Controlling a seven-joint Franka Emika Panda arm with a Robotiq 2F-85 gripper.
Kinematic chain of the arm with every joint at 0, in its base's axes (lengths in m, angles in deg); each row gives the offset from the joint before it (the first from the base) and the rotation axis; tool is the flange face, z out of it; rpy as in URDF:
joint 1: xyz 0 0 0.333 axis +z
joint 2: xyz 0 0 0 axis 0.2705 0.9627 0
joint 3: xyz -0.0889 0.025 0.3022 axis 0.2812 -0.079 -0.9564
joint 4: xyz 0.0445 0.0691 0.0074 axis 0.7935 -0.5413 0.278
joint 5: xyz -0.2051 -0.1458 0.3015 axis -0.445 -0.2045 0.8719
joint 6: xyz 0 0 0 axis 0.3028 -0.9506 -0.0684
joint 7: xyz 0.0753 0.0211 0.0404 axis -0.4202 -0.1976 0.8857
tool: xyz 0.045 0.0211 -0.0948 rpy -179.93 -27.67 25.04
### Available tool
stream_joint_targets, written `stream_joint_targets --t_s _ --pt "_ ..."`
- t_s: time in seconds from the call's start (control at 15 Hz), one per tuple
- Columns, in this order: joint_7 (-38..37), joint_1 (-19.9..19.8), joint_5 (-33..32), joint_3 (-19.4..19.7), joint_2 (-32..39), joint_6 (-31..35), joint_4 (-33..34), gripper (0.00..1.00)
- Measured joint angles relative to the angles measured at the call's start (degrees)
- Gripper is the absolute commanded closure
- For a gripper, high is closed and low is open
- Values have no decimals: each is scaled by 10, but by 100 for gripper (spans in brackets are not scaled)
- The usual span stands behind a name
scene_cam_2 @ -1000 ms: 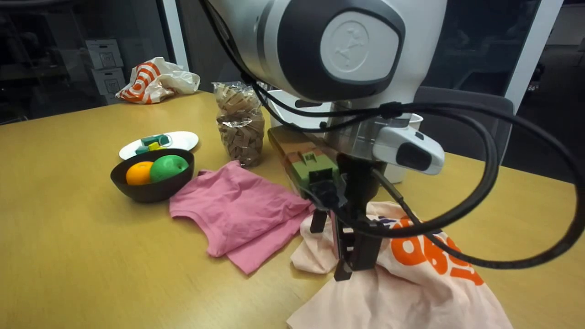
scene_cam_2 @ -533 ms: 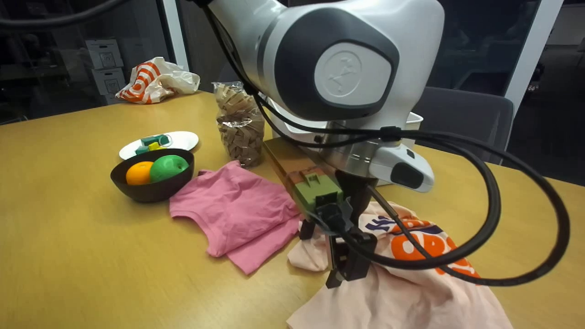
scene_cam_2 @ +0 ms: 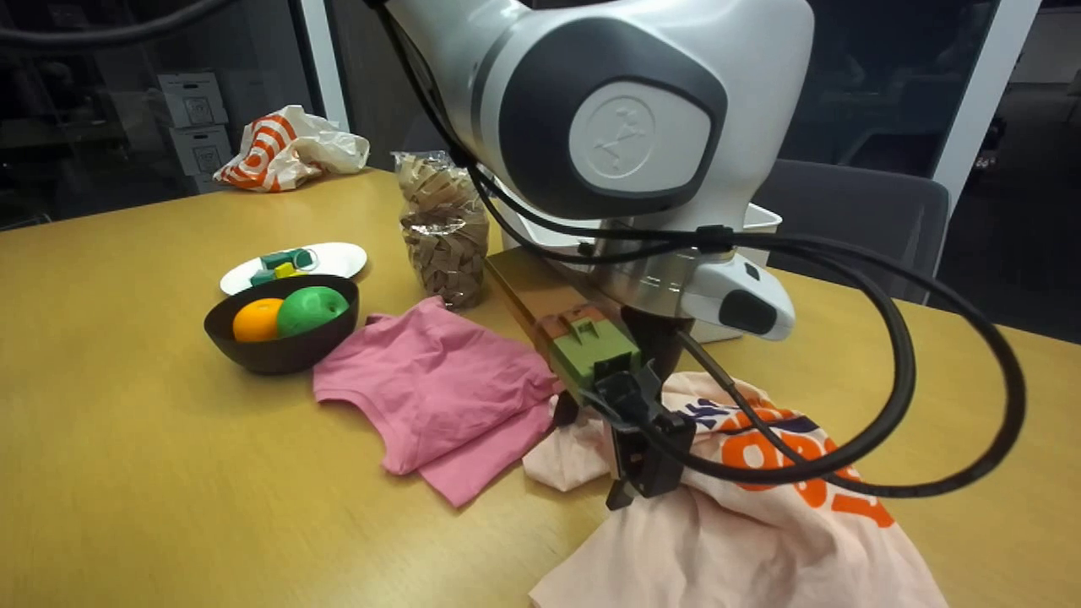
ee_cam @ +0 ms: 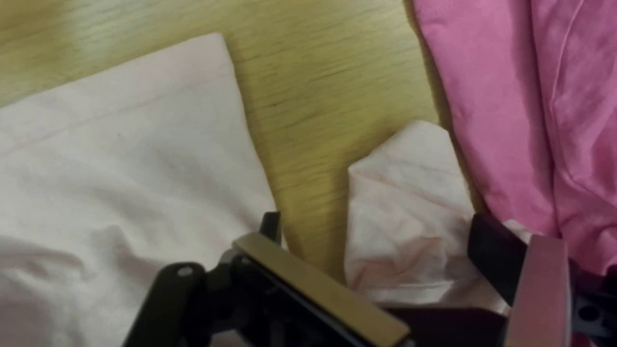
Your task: Remove the objects from the basket
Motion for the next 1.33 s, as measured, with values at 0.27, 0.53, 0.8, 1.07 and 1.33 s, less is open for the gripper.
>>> stream_joint_targets --t_s 0.27,0.53,0.8,1.07,1.33 --pt "18 1 36 -13 1 0 0 21" --pt "25 1 56 -22 5 1 0 49" --pt "28 0 63 -22 9 8 0 80" --pt "28 -5 64 -19 9 13 3 96" --pt "28 -7 118 -19 8 13 27 92"
